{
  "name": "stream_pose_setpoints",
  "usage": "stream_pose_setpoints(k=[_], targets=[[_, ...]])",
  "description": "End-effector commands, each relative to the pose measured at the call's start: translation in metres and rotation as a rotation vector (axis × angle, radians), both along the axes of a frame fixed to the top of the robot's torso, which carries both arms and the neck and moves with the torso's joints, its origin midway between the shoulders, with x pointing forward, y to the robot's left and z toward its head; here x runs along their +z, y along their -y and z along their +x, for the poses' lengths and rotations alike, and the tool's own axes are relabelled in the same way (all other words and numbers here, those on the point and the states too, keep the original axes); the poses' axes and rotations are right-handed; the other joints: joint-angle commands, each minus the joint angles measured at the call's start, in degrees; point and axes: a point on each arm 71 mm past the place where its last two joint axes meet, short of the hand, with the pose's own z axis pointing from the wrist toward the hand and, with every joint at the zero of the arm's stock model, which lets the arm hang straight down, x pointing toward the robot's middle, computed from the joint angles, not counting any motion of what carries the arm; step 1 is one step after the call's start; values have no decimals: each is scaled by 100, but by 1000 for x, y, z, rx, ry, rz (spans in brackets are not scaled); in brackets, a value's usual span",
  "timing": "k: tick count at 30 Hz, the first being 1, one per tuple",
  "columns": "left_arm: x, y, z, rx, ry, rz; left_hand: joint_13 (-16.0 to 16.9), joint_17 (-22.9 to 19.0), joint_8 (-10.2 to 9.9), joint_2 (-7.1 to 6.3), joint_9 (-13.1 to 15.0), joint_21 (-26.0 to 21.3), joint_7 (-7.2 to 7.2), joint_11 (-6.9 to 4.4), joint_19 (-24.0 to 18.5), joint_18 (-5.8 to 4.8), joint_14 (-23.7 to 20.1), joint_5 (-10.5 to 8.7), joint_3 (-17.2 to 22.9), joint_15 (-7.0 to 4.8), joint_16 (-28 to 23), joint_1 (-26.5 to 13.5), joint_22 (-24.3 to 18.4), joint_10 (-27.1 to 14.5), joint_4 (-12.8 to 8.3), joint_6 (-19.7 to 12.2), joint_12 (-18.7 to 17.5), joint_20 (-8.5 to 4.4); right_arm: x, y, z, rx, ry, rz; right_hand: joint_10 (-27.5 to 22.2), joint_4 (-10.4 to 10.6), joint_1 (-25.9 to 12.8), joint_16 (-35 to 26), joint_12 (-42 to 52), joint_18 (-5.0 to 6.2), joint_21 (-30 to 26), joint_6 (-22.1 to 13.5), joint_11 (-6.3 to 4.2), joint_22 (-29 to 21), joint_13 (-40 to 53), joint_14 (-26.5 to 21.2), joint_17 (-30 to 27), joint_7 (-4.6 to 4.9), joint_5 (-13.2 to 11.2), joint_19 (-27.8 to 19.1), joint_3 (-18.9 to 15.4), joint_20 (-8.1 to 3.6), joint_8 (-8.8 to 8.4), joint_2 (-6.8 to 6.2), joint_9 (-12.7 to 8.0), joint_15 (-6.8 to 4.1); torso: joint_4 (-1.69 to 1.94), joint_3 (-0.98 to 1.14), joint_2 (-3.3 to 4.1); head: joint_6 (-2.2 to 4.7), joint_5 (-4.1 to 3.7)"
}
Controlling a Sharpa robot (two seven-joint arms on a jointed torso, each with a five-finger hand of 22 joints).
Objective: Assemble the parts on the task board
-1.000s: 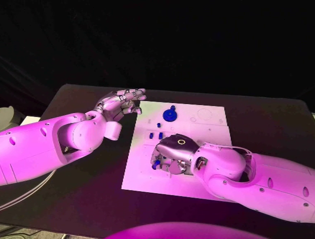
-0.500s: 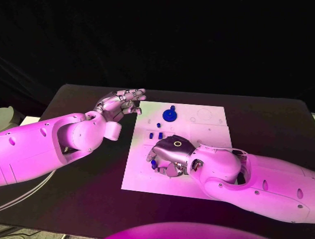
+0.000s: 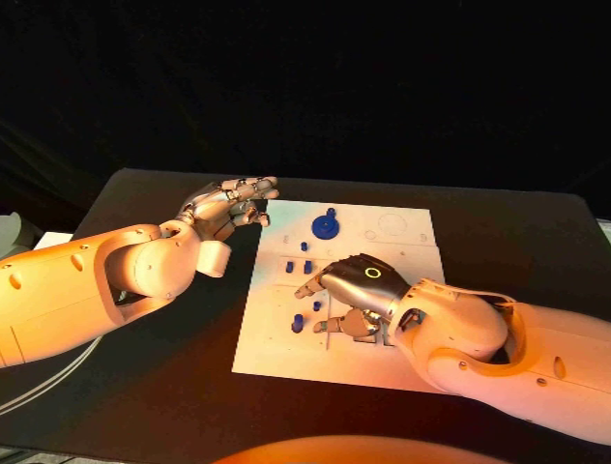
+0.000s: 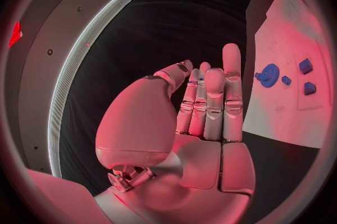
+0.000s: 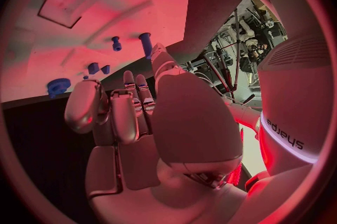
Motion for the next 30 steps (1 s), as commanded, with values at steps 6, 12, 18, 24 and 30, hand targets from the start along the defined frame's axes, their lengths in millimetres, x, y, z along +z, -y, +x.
stream_pose_setpoints(k=[6, 12, 18, 24, 30], targets=[[1, 3, -1, -26, 6, -8, 9, -5, 21, 45, -3, -28, 11, -5, -23, 63, -58, 18, -41, 0, 1, 12, -7, -50, 0, -35, 26, -5, 34, 75, 16, -256, -116, 143, 1236, 181, -87, 81, 578, 22, 213, 532, -229, 281, 156, 300, 114, 215, 40, 193, 13, -168, 221, 217, 77, -216, -30, -20, -14, 93, -313], [2, 6, -3, -35, 9, -8, 9, -23, 22, 47, -3, -29, 11, -5, -24, 63, -67, 18, -42, 0, -5, 12, -8, -54, 0, -35, 30, -5, 30, 134, 13, -501, -254, 119, 2397, 336, -461, 483, 1217, -113, 729, 697, -491, 930, 665, 419, 621, 31, 137, 470, -284, -371, 311, 137, 84, -428, -81, -39, -28, 119, -513], [2, 8, -5, -44, 9, -10, 9, -23, 22, 47, -3, -29, 11, -5, -24, 63, -67, 18, -42, 0, -5, 12, -8, -54, 0, -35, 30, -5, 8, 161, -6, -639, -373, 42, 2595, 341, -831, 621, 3848, -156, 893, 715, -585, 1139, 3665, 440, 782, -67, 742, 540, -755, -486, 436, 288, 132, -523, -162, -47, -39, 127, -611], [1, 9, -6, -47, 7, -10, 9, -23, 22, 47, -3, -29, 11, -5, -24, 63, -67, 18, -42, 0, -5, 12, -8, -54, 0, -35, 30, -5, -1, 166, -15, -683, -388, -25, 2647, 365, -1198, 829, 5875, -197, 1052, 730, -625, 1358, 6026, 483, 1072, -91, 1092, 608, -1191, -502, 614, 502, 304, -524, -216, -46, -52, 119, -615], [1, 9, -6, -49, 7, -10, 12, -27, 27, 52, -2, -31, 10, -5, -28, 62, -71, 17, -46, 1, -3, 7, -11, -57, 3, -33, 42, -4, -7, 160, -16, -674, -366, -66, 2754, 368, -1367, 980, 6587, -235, 1176, 667, -599, 1531, 6891, 517, 1303, -103, 1154, 661, -1426, -484, 698, 623, 437, -522, -204, -51, -62, 106, -611]])
